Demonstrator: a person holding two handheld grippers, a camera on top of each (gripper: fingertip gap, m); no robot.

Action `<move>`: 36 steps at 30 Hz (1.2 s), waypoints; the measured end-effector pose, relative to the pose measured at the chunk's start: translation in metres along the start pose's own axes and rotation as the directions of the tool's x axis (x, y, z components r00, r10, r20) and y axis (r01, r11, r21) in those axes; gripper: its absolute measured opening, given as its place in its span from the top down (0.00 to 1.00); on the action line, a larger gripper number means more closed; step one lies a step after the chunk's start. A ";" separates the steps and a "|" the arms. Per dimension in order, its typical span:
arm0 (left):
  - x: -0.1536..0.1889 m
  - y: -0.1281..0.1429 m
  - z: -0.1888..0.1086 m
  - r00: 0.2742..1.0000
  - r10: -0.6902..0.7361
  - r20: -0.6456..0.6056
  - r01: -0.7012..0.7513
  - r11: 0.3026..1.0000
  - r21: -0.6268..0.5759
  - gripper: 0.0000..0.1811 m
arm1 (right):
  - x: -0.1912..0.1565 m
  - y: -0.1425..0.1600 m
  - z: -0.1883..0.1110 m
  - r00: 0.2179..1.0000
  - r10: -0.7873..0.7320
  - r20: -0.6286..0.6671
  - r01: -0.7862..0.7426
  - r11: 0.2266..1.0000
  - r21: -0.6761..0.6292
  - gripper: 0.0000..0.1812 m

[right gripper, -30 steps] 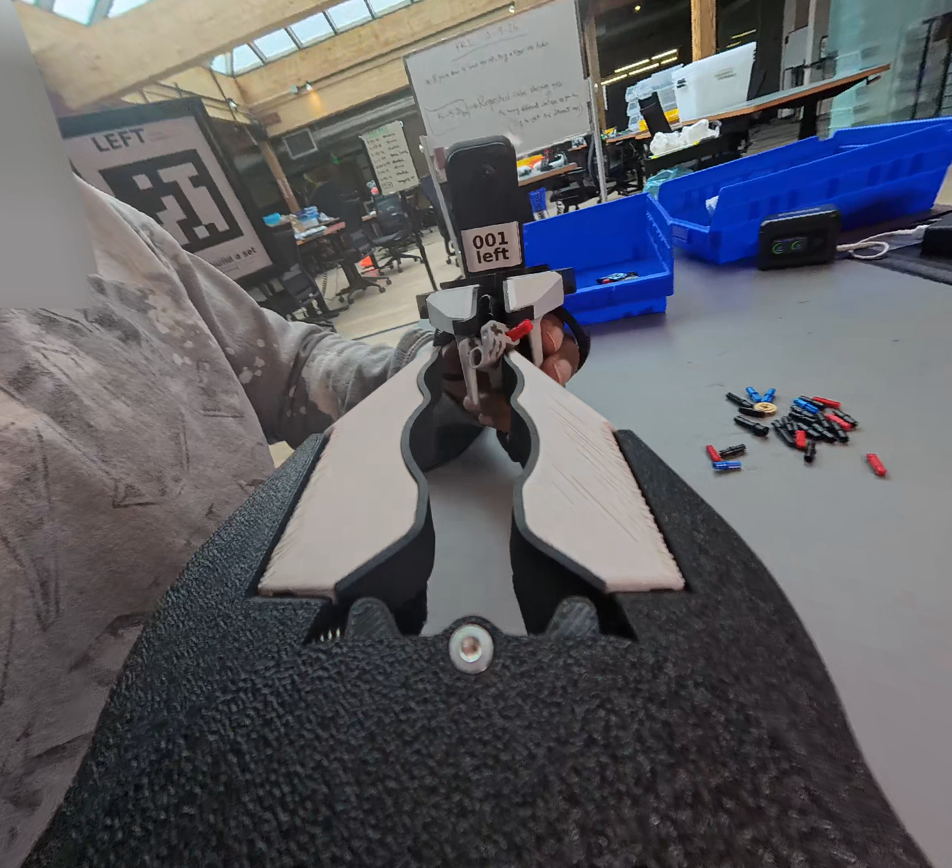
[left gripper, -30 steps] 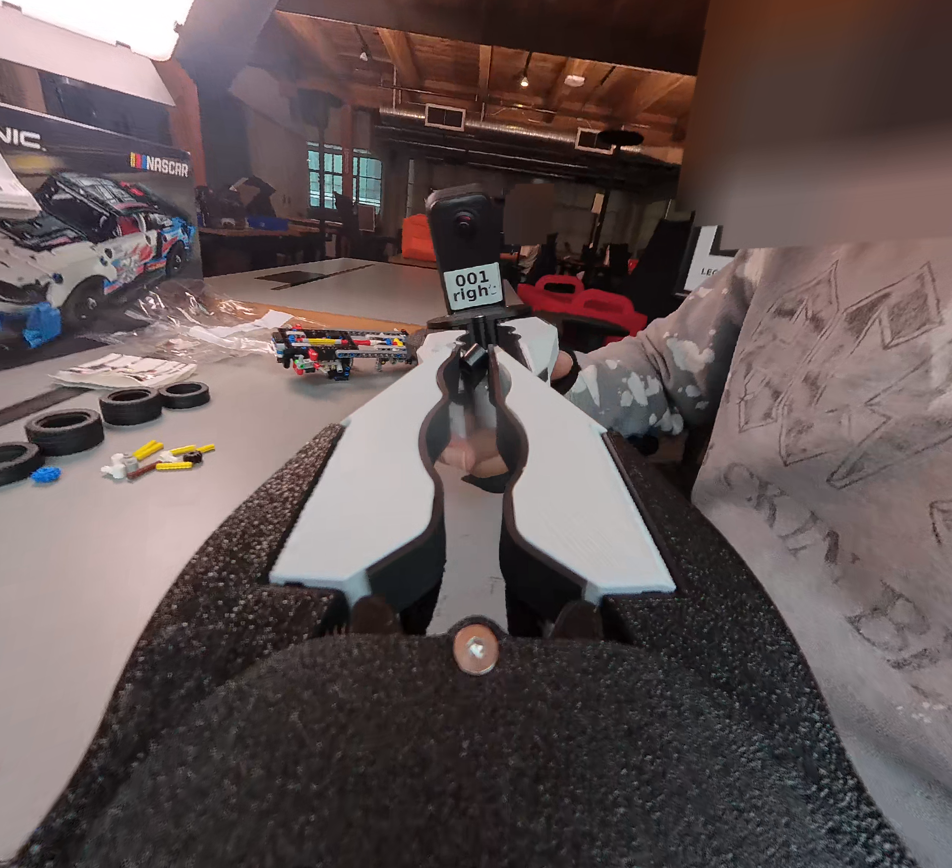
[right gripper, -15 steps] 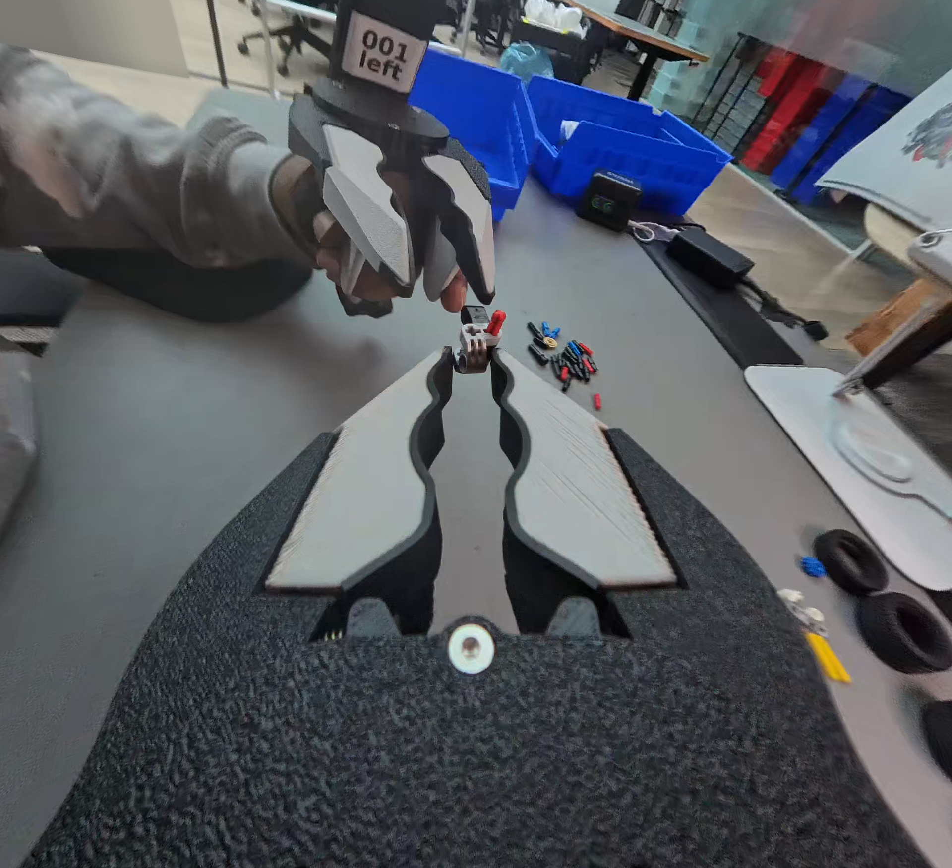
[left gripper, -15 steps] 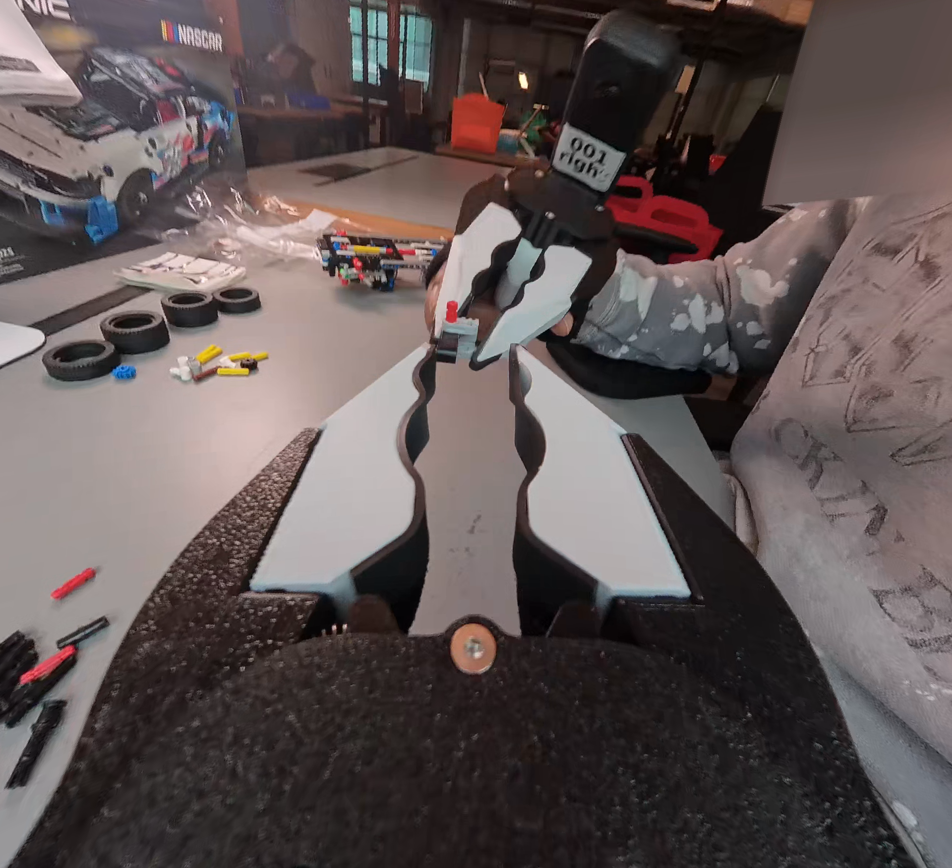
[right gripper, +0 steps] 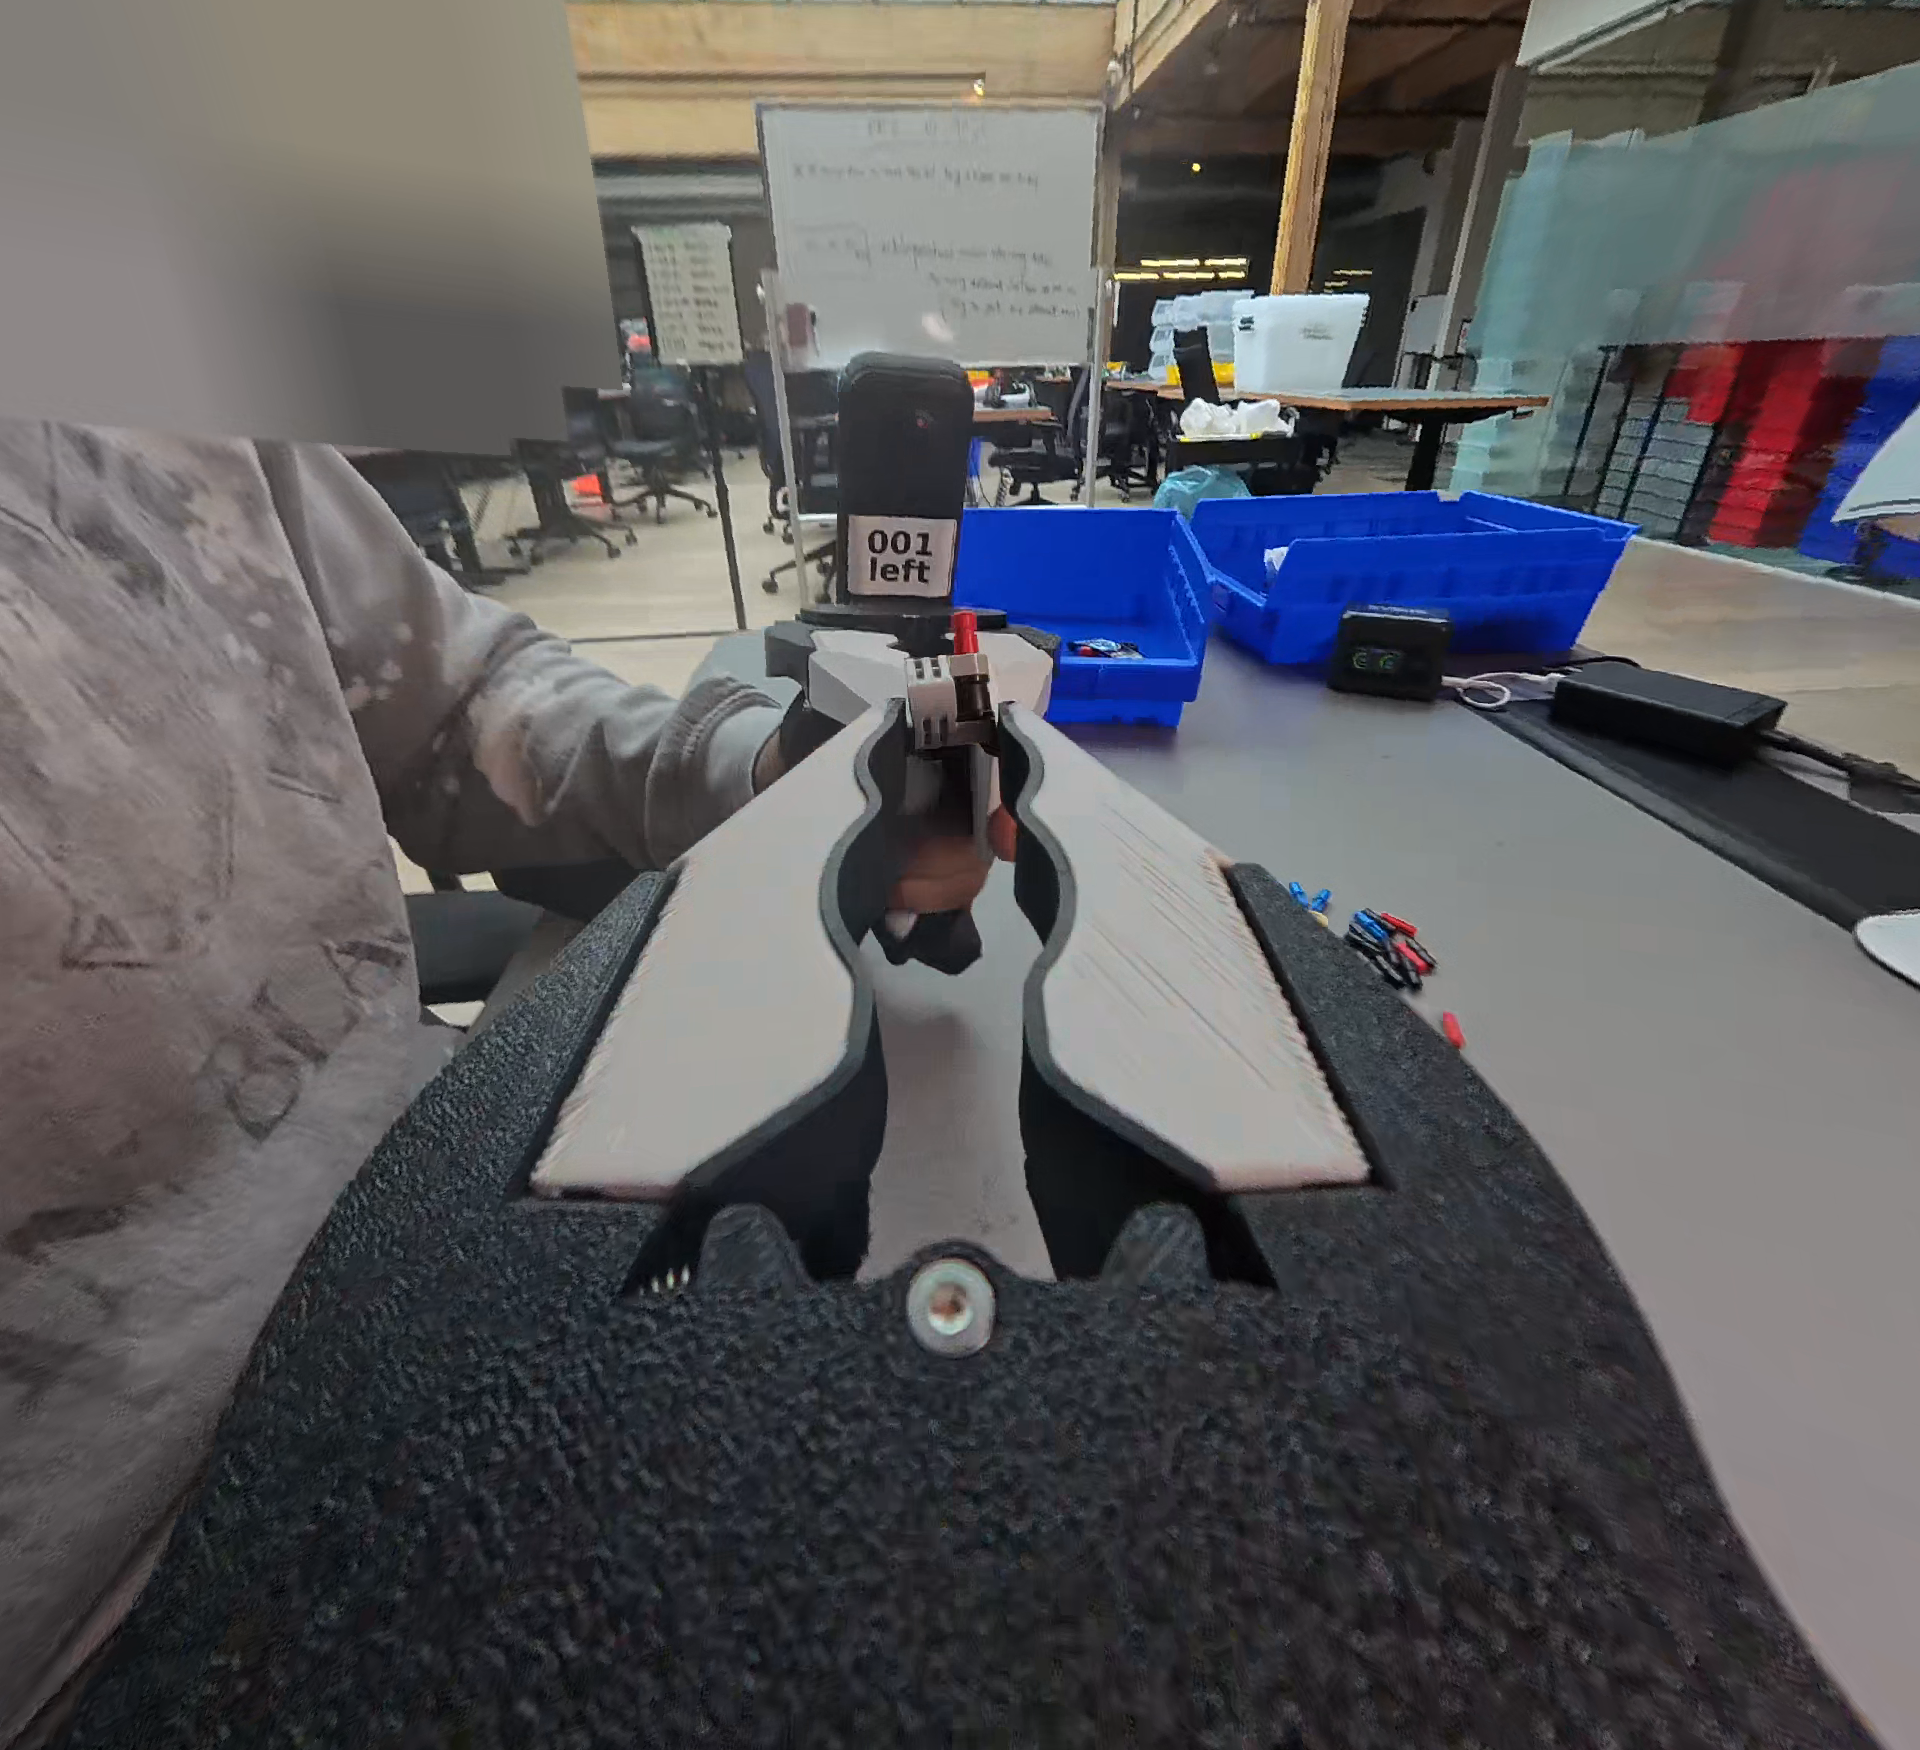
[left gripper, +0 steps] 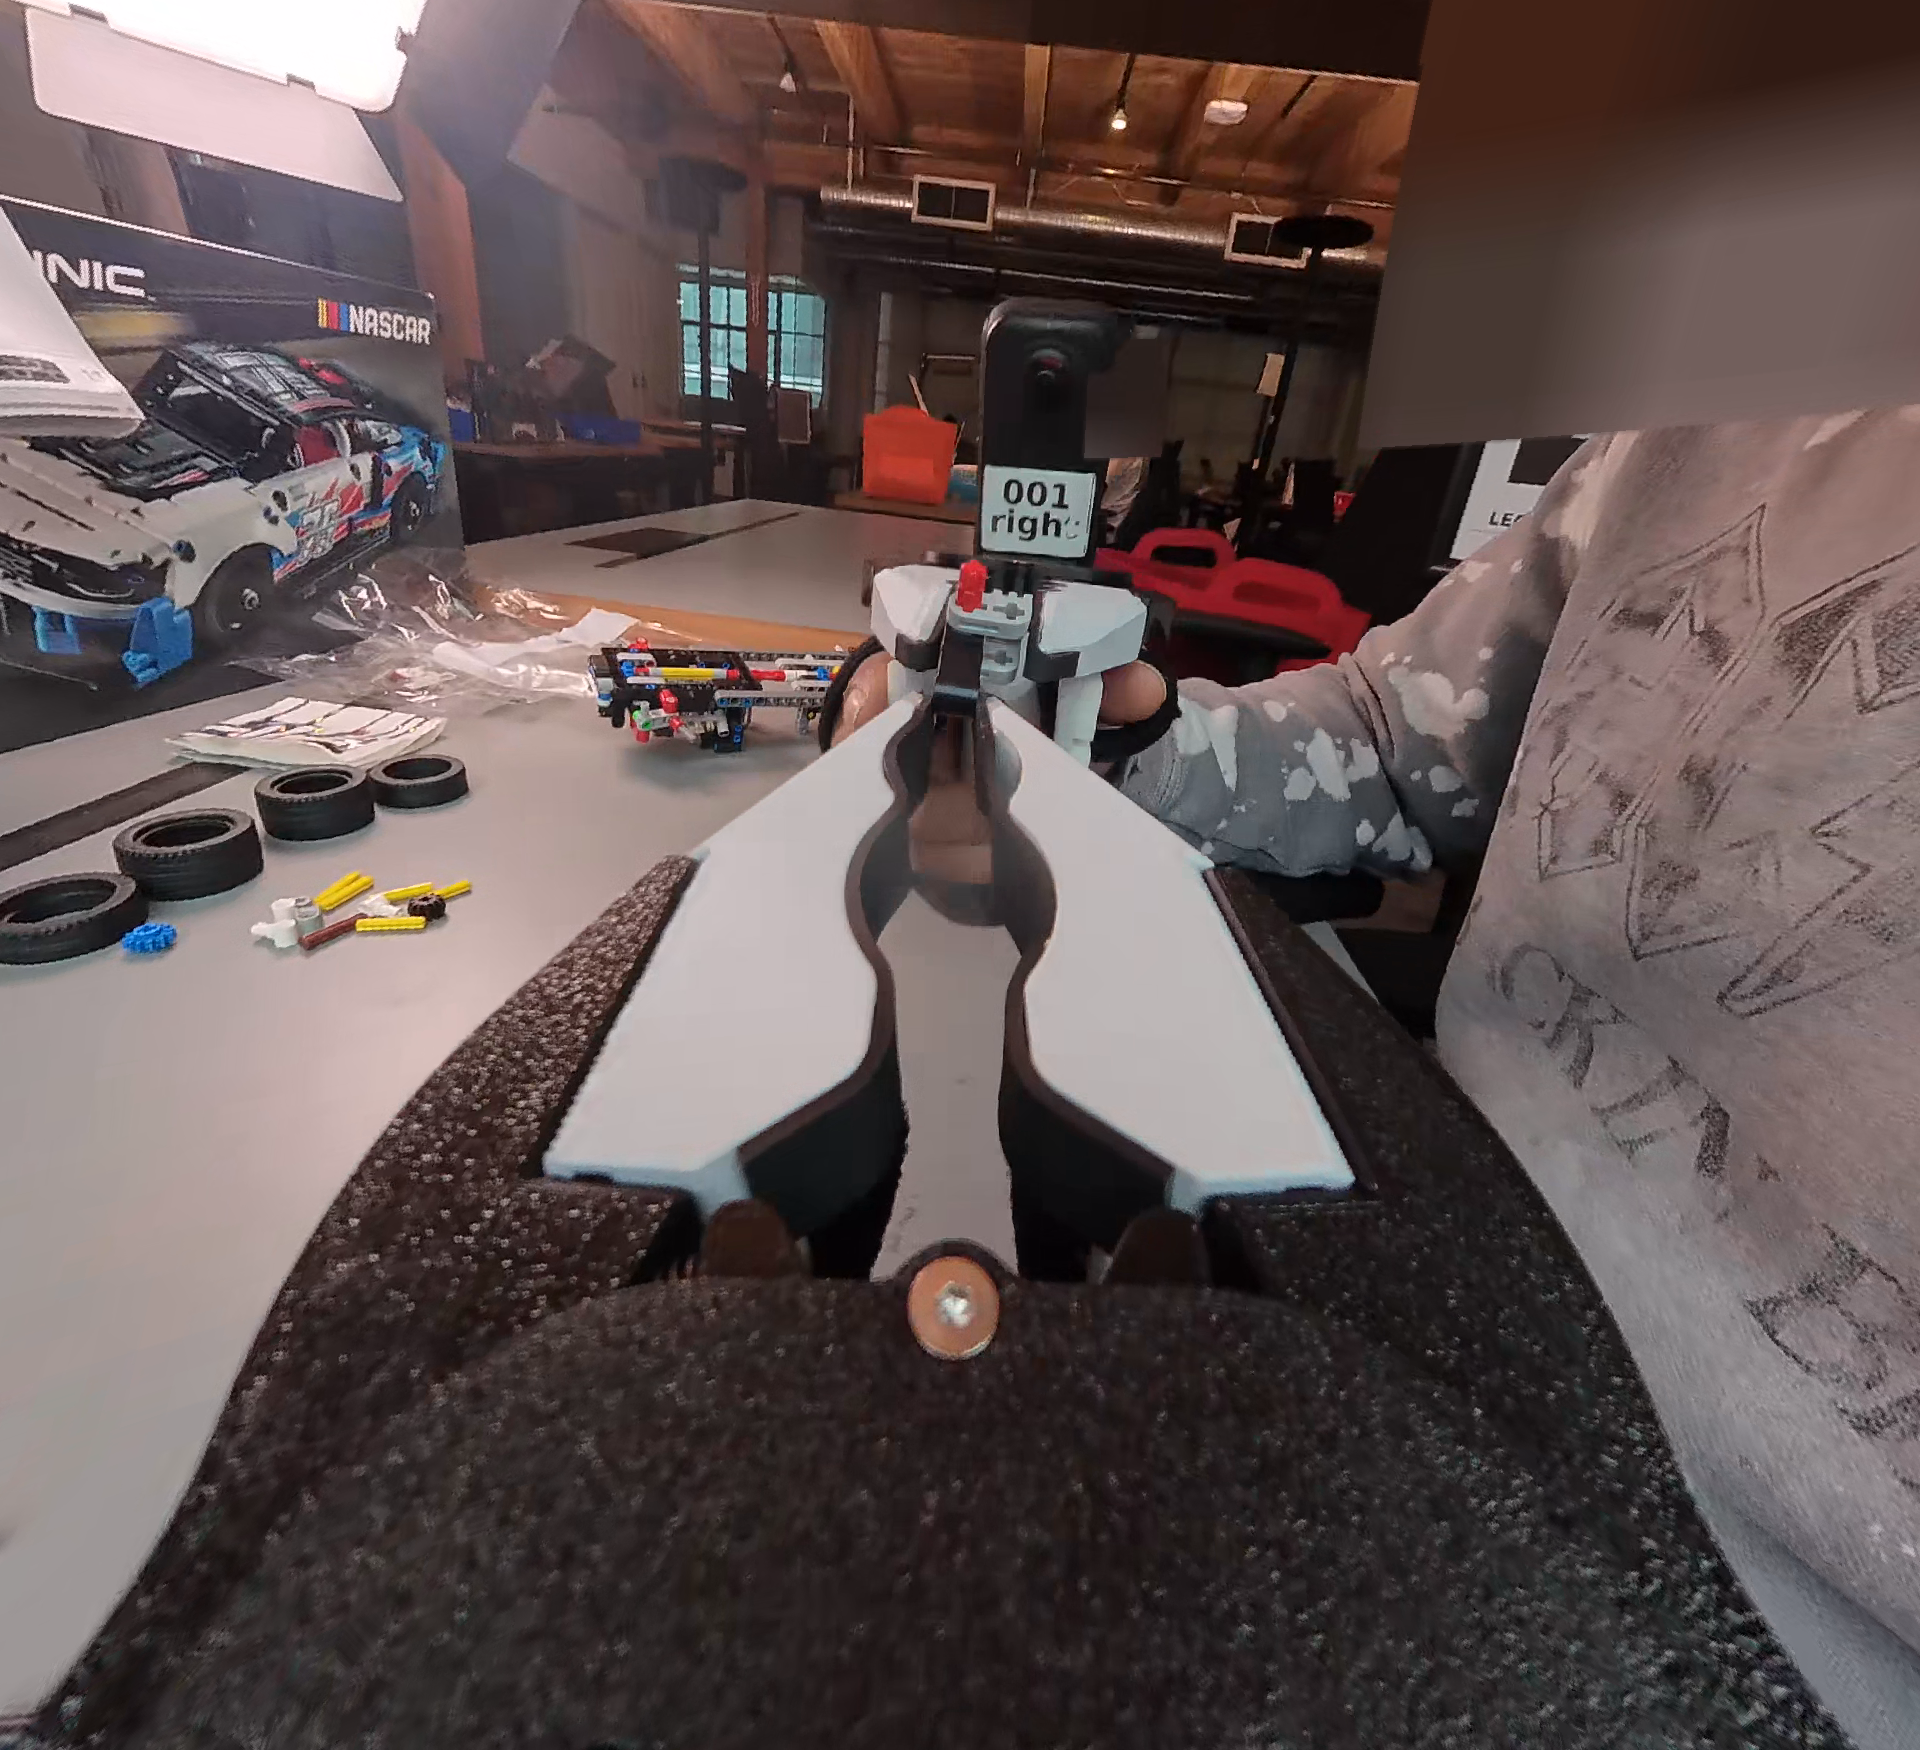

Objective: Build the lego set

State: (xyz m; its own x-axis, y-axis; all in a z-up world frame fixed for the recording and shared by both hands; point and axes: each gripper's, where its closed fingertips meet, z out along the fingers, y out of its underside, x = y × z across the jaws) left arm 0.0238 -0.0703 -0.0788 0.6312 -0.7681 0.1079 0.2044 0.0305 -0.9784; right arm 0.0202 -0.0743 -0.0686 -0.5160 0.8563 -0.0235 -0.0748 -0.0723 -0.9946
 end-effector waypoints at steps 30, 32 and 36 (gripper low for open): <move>-0.002 0.011 -0.006 1.000 -0.023 -0.013 0.021 0.988 -0.155 0.98 | 0.003 0.031 0.001 0.955 -0.296 -0.031 0.280 0.929 -0.240 0.92; 0.001 0.008 -0.006 0.999 -0.033 -0.031 0.029 0.991 -0.134 0.98 | -0.001 0.027 0.002 0.965 -0.263 -0.017 0.254 0.945 -0.207 0.92; 0.008 0.009 -0.004 0.998 -0.033 -0.061 0.025 0.991 -0.133 0.98 | -0.009 0.024 0.003 0.969 -0.246 0.015 0.244 0.954 -0.175 0.91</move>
State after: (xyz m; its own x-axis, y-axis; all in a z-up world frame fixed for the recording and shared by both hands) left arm 0.0276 -0.0787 -0.0871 0.5770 -0.8065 0.1291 0.1184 -0.0738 -0.9902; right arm 0.0201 -0.0850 -0.0925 -0.4941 0.8403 0.2231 -0.0480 0.2299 -0.9720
